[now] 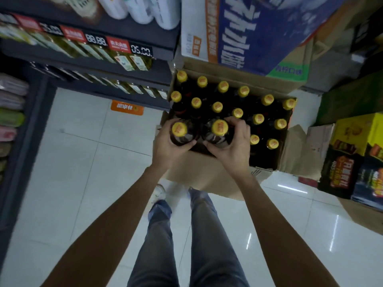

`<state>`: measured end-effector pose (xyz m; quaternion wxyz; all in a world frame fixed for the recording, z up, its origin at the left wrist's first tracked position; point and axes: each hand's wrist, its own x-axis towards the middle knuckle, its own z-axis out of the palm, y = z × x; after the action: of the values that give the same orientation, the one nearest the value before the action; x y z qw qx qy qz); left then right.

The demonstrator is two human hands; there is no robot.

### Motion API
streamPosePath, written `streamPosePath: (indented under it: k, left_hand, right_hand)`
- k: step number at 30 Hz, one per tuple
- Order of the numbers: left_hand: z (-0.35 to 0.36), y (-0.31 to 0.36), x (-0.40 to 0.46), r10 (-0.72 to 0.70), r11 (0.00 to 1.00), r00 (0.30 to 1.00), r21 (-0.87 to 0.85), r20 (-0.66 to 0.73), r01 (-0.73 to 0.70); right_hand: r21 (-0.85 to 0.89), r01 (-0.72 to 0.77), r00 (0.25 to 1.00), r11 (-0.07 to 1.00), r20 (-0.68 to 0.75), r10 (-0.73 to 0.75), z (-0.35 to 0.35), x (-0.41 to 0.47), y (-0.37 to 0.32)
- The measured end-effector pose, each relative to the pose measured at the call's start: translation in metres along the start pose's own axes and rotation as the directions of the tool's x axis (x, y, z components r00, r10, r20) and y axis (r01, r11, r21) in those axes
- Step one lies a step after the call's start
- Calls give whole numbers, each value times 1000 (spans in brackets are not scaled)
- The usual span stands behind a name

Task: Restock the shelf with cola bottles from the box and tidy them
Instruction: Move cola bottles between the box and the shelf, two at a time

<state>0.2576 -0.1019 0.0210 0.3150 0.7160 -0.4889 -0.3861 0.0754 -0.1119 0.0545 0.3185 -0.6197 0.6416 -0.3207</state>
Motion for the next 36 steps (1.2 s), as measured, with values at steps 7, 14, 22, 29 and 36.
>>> streamPosePath:
  k: [7,14,22,29,36]
  left_hand:
    - [-128,45,-77,-98,942,925,-335,-366,-32]
    - [-242,15,-193,-225,901,722,-421,-655,-101]
    - [-360,-89,-384,-421,881,365,-470,-831,-52]
    - [-460,-161,-527,-502,865,63,-501,-863,20]
    - [-575,-226,-601,-476,873,-153,-487,-866,38]
  right_hand:
    - [396,-36,932,918,345,-112,-8,-15,-116]
    - [402,-69,782,913,590,-201,75,-81,-221]
    - [408,27,491,913,790,-367,218,-240,-335]
    - [393,-31,295,919,882,-367,333,-408,-419]
    - [477,43,118,878,870,-478,441,-517,-522]
